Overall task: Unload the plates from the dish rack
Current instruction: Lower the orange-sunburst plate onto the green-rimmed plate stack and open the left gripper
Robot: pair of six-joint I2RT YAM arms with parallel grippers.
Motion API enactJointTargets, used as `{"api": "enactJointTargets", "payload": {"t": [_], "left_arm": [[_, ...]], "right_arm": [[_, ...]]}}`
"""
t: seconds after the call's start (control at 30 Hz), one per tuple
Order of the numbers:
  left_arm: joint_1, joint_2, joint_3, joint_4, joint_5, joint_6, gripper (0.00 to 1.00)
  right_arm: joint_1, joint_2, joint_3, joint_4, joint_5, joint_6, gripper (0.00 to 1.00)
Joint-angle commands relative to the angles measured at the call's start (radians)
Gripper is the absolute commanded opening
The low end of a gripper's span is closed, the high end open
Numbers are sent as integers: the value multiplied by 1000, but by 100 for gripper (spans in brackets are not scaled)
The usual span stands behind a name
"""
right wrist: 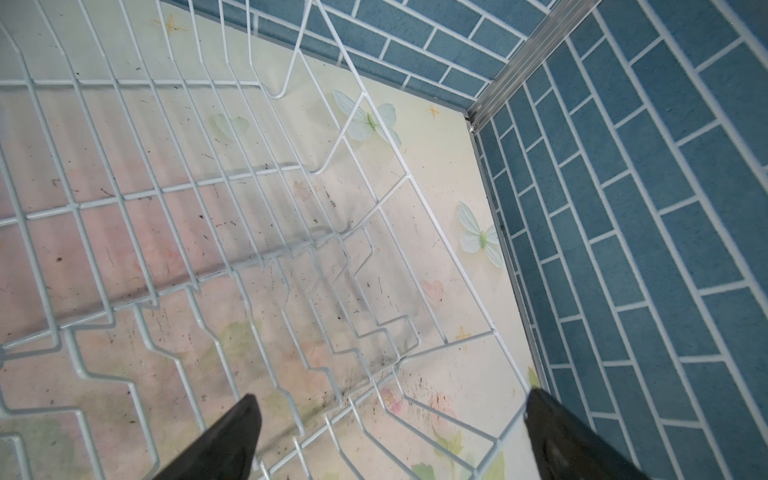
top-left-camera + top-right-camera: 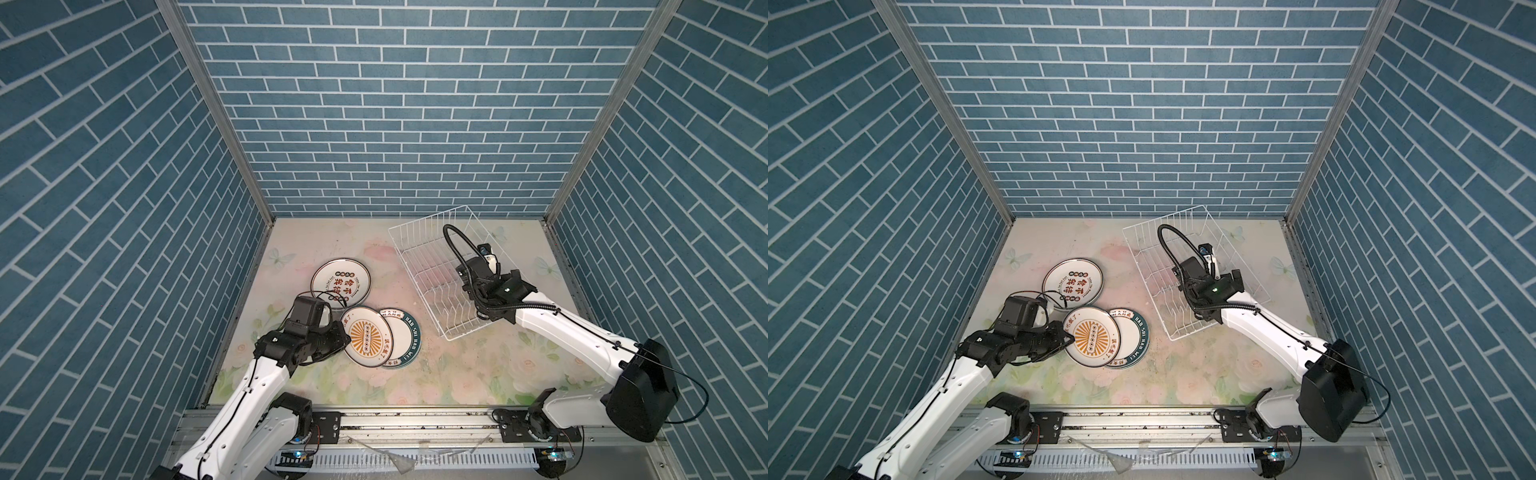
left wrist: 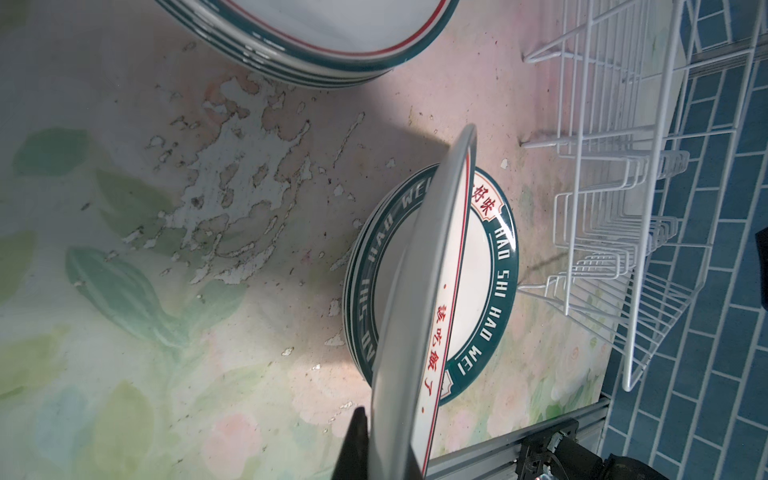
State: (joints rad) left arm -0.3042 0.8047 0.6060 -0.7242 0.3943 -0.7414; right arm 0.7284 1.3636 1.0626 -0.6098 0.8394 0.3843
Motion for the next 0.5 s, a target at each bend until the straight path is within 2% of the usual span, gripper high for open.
{"api": "enactJointTargets", "payload": {"t": [0.0,0.47], "left_arm": [[-11,-8,-13,43,26,-26,0],[-95,33,-103,199,32,-150,0]], "right_arm": [[-1,5,-32,7,-11,-19,99],[-2,-27,-48,22,-58,-27,99]]}}
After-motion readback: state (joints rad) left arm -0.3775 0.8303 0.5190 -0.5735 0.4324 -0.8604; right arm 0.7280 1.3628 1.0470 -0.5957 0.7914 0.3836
